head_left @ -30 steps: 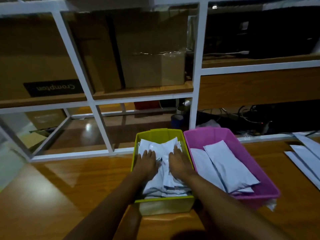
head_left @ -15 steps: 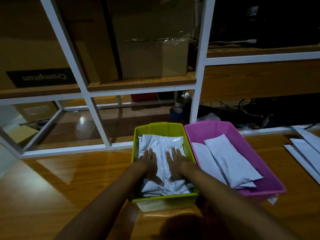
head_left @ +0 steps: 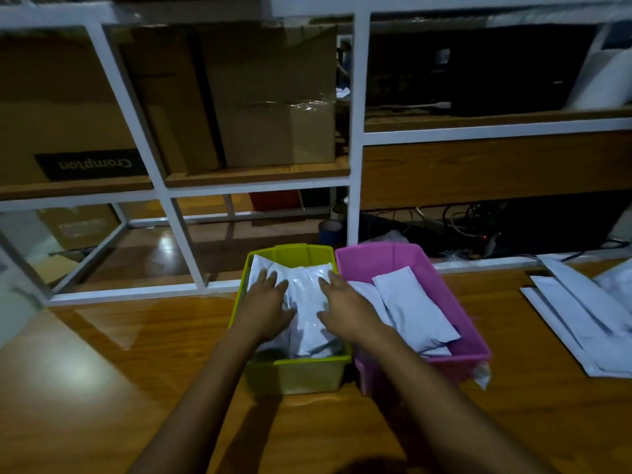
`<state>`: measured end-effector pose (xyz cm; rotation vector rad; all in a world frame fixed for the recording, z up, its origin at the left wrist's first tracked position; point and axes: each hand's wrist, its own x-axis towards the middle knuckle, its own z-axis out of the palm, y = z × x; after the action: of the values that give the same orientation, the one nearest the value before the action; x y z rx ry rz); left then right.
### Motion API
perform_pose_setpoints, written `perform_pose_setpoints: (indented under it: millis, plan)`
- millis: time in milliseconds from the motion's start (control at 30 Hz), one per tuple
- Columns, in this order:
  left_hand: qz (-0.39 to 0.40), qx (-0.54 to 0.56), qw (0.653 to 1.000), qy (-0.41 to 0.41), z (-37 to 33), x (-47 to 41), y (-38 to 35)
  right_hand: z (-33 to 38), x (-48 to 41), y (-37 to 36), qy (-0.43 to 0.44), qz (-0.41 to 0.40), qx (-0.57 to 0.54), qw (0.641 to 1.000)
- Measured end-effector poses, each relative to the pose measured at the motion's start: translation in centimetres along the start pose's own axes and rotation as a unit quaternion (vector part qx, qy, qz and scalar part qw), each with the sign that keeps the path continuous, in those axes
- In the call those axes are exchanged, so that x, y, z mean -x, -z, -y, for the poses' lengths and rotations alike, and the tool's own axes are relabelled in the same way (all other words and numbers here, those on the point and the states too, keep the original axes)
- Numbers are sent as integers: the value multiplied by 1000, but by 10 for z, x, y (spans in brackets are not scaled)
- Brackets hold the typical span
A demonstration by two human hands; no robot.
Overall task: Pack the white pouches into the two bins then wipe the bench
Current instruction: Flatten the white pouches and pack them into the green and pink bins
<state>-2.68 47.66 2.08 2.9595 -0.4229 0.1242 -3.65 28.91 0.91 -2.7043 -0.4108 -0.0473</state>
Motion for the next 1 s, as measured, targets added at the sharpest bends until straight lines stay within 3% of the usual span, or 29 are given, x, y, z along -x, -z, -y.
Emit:
perform_pose_setpoints:
  millis: [133, 267, 367, 467, 667, 800, 1000]
  plan:
    - [-149, 147, 978, 3, -78, 59, -1, -19, 90, 41, 14, -119, -50, 992]
    - [-216, 218, 952, -20, -172, 110, -18, -56, 185, 62, -7, -203, -69, 977]
    - [-237, 263, 934, -40, -235, 140, -35, -90, 251, 68, -40, -217, -81, 972]
    - [-231, 286, 928, -56, -288, 164, -55, -126, 304, 73, -73, -218, -88, 969]
    - [-147, 270, 947, -94, -359, 176, -90, -191, 370, 85, -156, -224, -106, 956]
    - [-127, 274, 946, -120, -395, 149, -102, -233, 385, 86, -208, -230, -124, 943]
    - [-130, 275, 942, -142, -444, 80, -122, -305, 366, 100, -214, -259, -96, 937]
